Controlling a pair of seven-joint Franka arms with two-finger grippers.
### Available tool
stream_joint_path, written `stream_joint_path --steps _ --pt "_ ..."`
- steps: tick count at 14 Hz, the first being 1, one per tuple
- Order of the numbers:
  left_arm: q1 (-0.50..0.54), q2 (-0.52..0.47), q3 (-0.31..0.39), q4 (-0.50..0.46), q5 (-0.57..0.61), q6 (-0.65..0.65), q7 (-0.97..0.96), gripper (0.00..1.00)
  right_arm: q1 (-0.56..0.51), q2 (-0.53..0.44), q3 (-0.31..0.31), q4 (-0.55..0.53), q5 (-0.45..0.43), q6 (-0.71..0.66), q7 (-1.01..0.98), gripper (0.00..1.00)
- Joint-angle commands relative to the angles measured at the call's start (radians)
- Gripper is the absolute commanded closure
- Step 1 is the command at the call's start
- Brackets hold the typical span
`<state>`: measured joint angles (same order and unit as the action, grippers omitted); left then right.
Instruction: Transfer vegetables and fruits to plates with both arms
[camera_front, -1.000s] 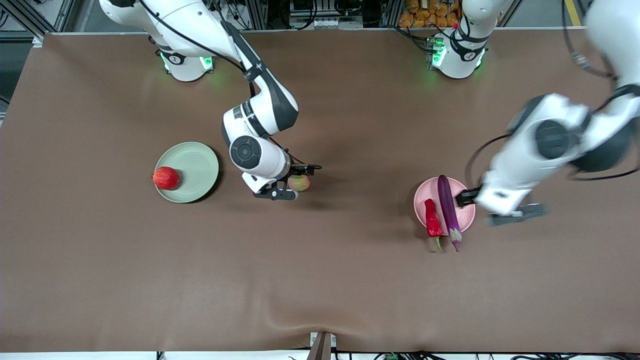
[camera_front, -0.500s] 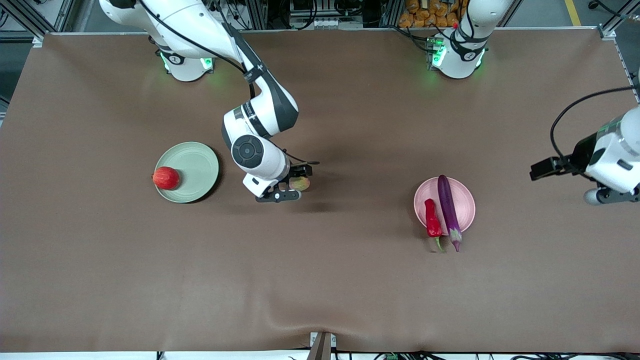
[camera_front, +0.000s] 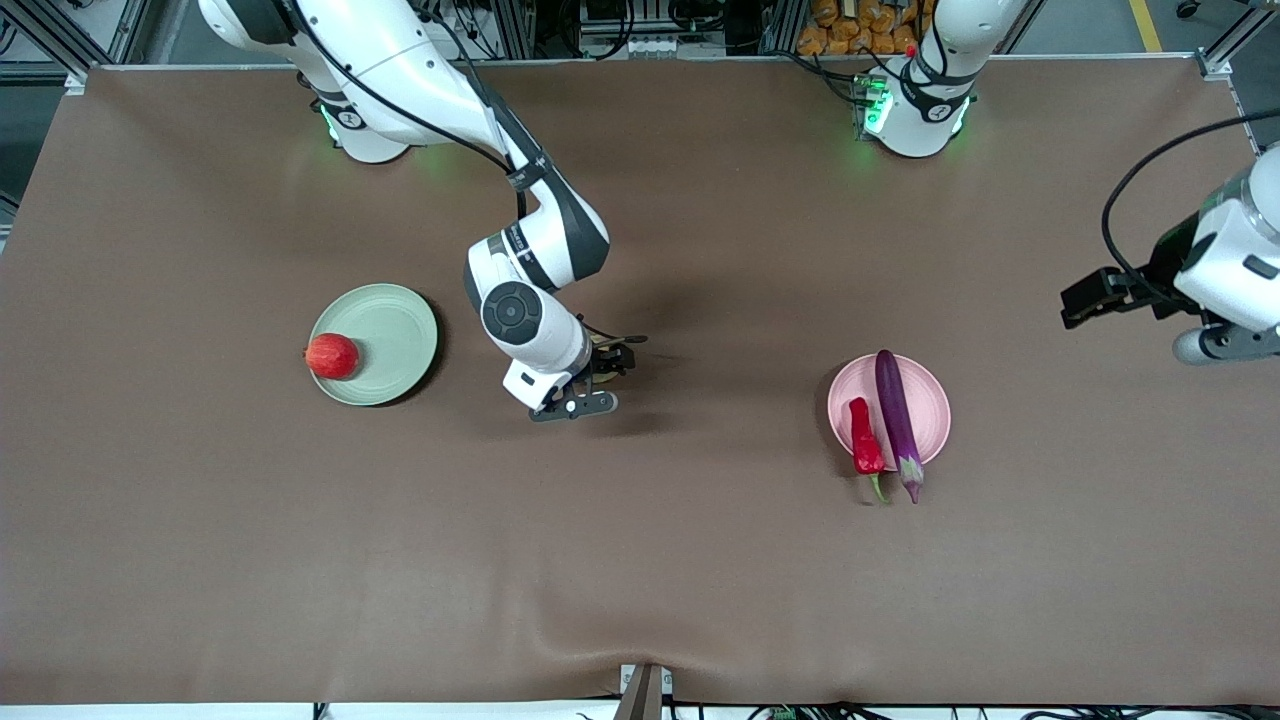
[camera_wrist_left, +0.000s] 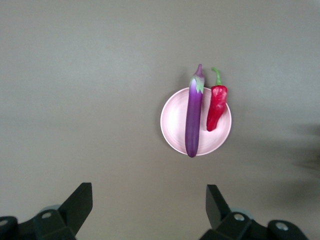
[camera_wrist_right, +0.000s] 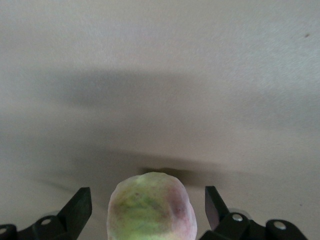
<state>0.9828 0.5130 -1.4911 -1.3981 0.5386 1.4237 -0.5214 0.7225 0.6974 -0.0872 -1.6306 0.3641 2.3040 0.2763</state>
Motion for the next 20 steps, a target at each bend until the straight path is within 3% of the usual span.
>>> stream_joint_path --steps 1,3,6,8,9,11,12,16,20 --pt "-0.018 -0.069 0.061 0.053 -0.066 -0.025 0.069 0.00 0.015 0.013 0.000 0.009 -0.010 -0.003 -0.009 0.00" --pt "-0.067 -0.146 0.179 0.088 -0.164 -0.022 0.139 0.00 0.017 0.013 0.000 -0.002 -0.011 -0.006 -0.012 0.00" --pt "-0.270 -0.308 0.516 0.091 -0.336 -0.020 0.170 0.00 0.020 0.011 0.000 -0.017 -0.014 0.000 -0.016 0.00" --pt "-0.414 -0.355 0.709 0.088 -0.399 -0.019 0.178 0.00 0.018 0.011 0.000 -0.023 -0.016 0.000 -0.016 0.51" --pt "-0.509 -0.375 0.826 0.088 -0.432 -0.020 0.181 0.00 0.017 0.010 0.000 -0.023 -0.016 0.000 -0.017 0.63" --pt "-0.687 -0.424 1.089 0.067 -0.533 -0.023 0.205 0.00 0.003 -0.005 0.000 -0.028 -0.019 -0.012 -0.020 0.65" --pt "-0.749 -0.442 1.176 0.041 -0.551 -0.026 0.262 0.00 -0.011 -0.021 -0.003 -0.029 -0.017 -0.040 -0.031 0.65" --pt "-0.867 -0.508 1.327 -0.068 -0.555 -0.026 0.371 0.00 -0.193 -0.180 -0.005 -0.029 -0.019 -0.253 -0.124 0.65" --pt "-1.101 -0.566 1.532 -0.137 -0.555 -0.026 0.365 0.00 -0.395 -0.242 -0.006 -0.032 -0.022 -0.443 -0.305 0.65"
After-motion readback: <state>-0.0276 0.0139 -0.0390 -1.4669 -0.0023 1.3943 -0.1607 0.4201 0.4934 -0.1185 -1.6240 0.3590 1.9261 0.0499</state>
